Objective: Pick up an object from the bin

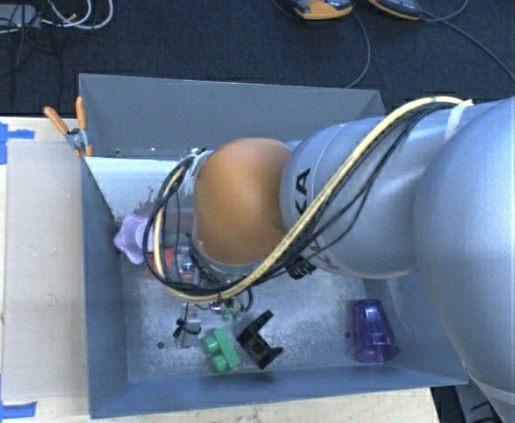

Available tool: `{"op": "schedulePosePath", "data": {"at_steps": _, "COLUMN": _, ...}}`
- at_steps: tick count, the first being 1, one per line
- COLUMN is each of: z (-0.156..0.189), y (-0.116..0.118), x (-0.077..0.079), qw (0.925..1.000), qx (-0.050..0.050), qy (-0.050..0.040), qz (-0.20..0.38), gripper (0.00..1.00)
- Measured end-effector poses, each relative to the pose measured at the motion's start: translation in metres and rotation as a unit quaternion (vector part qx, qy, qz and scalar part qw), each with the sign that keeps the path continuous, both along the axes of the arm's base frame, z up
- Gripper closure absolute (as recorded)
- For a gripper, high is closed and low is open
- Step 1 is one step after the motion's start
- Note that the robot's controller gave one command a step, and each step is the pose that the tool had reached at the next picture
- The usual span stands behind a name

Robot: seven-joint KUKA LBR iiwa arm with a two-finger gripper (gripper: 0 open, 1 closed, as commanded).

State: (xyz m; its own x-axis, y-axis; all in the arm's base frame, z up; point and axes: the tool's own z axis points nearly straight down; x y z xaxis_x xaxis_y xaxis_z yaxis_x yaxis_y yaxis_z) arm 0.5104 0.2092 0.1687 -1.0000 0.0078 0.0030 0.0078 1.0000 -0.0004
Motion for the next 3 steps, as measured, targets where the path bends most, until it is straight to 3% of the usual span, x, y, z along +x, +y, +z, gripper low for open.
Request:
{"op": "schedulePosePath", "data": {"at_steps": 1, "z": 0.000, "y": 0.000, "x": 0.000, "qw": 1.0000, "qx": 0.000, "qy": 0.0000, "qz": 0.000, "gripper": 0.00}}
{"op": "schedulePosePath", "data": {"at_steps": 2, "z": 0.048, "y": -0.011, "x": 0.001, "qw": 1.0000, "qx": -0.001, "qy": 0.0030, "qz": 0.009, "gripper": 0.00}}
{"op": "schedulePosePath", "data": {"at_steps": 3, "z": 0.118, "y": -0.010, "x": 0.026, "qw": 1.0000, "qx": 0.000, "qy": -0.0002, "qz": -0.004, "gripper": 0.00}}
